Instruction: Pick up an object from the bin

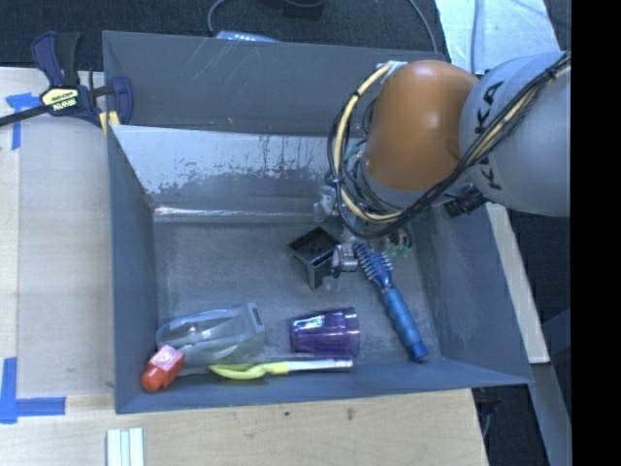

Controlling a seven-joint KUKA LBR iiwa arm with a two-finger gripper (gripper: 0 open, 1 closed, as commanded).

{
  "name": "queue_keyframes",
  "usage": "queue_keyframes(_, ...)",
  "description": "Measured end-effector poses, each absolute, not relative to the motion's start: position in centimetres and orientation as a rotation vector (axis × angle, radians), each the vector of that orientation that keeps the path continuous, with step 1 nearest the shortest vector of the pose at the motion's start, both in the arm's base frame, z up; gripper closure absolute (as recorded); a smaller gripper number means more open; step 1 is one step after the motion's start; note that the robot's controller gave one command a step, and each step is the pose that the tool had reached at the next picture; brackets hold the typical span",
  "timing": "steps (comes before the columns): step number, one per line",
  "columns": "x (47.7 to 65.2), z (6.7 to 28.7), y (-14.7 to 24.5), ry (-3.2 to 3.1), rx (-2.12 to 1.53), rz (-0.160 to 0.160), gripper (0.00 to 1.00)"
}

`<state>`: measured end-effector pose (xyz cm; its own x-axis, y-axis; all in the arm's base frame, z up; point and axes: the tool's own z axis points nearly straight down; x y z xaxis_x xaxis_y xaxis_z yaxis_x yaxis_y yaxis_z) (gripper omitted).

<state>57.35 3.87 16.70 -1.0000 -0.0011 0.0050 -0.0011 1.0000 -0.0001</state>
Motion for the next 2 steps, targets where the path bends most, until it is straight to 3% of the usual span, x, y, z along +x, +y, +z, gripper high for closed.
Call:
queue_keyframes(1, 57.5, 17.2, 3.9, -3.145, 0.001, -0.001, 0.00)
queue_keyframes(2, 52.0, 10.7, 2.9, -3.145, 0.106, -0.002, 0.00)
